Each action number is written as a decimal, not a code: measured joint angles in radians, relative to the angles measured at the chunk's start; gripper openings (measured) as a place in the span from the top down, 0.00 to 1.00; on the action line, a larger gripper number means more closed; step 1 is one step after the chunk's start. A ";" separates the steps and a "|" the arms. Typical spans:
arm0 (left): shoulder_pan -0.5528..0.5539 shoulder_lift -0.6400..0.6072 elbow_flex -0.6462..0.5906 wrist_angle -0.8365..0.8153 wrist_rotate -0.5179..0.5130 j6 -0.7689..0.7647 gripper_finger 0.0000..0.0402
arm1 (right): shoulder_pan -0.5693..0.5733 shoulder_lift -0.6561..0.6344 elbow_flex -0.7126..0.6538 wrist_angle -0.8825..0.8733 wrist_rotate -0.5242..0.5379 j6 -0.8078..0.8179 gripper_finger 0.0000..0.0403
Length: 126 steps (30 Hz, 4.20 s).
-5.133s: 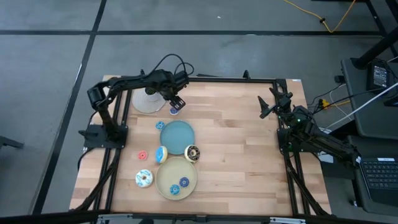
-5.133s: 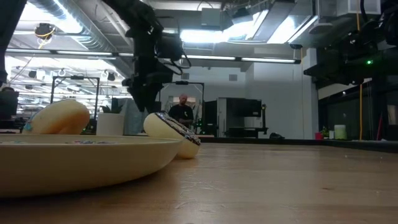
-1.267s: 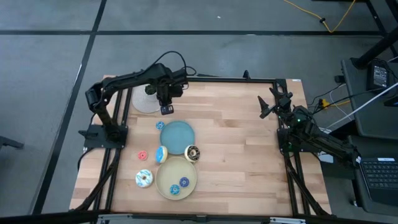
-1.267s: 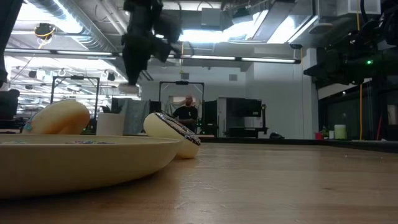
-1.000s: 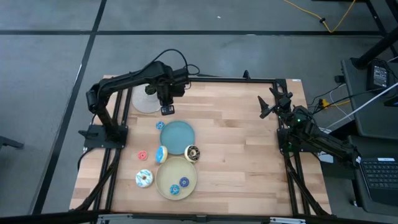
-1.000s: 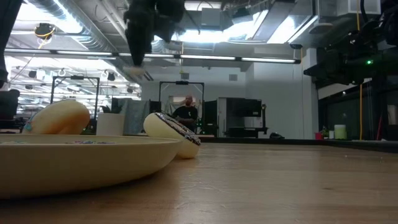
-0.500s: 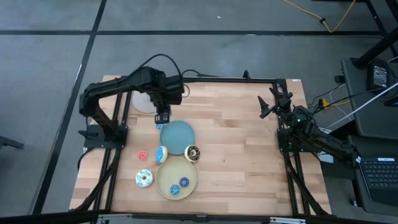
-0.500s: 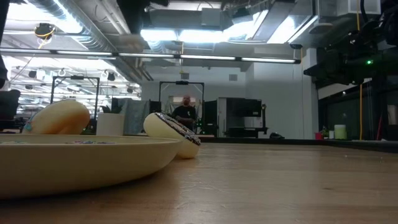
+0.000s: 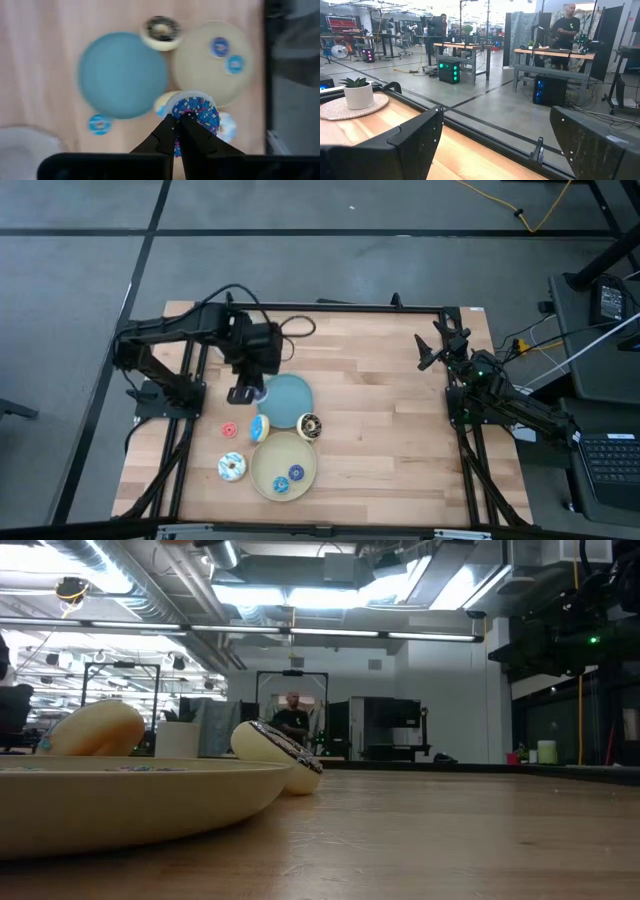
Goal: Pick & Place donuts
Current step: Put the small blue donut on the gray plate
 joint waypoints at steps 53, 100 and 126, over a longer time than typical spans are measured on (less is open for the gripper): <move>-0.211 -0.002 0.164 0.309 1.035 -0.658 0.97 | 0.000 0.000 0.000 0.000 0.000 0.000 0.09; -0.165 -0.159 0.561 0.812 0.042 -0.029 0.99 | 0.000 0.000 0.000 0.000 0.000 0.000 0.09; -0.362 -0.086 0.561 0.529 -1.441 0.191 0.99 | 0.000 0.000 0.000 0.000 0.000 0.000 0.09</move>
